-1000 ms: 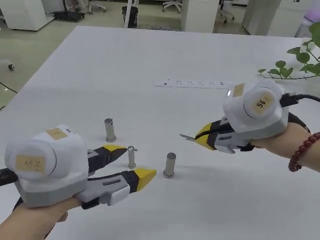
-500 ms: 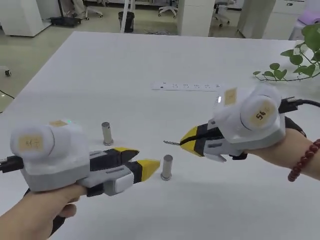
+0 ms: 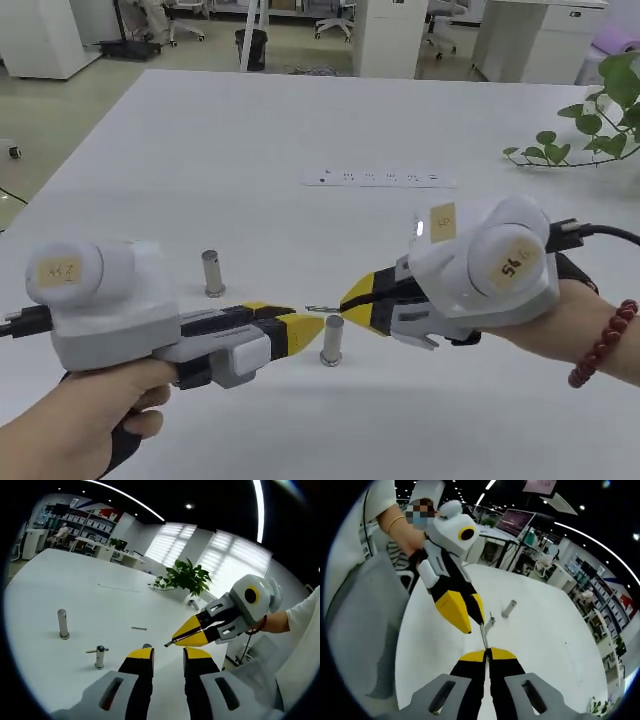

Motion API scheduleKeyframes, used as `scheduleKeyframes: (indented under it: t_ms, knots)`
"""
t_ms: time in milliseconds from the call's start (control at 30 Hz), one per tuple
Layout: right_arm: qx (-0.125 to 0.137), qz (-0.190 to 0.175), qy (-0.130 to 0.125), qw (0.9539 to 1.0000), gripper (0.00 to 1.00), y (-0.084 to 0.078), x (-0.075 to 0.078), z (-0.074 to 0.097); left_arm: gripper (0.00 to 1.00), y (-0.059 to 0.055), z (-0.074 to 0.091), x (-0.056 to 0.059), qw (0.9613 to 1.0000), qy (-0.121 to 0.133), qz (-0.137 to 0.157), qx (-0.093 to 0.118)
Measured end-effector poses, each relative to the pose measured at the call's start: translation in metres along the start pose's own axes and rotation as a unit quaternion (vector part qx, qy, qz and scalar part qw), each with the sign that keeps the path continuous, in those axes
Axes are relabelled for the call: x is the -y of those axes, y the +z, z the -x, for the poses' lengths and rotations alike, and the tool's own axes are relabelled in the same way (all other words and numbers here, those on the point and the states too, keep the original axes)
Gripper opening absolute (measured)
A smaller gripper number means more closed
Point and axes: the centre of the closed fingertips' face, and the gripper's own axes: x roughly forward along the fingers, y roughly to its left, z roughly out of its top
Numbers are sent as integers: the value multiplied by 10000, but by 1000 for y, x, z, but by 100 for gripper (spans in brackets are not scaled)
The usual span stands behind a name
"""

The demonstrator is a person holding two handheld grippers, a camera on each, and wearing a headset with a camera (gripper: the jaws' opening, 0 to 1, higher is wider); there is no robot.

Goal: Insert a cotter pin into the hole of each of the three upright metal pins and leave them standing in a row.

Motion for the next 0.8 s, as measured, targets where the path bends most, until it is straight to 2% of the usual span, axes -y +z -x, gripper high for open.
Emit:
scheduleKeyframes:
  t_ms: [67,800]
  knots:
    - [24,18,7,10000,2,1,-1,0,16,0,-1,1,9999,-26,101,1]
    - [126,187,53,9997,2,13,-8,-3,3,1,-5,0,9974,-68,711,103]
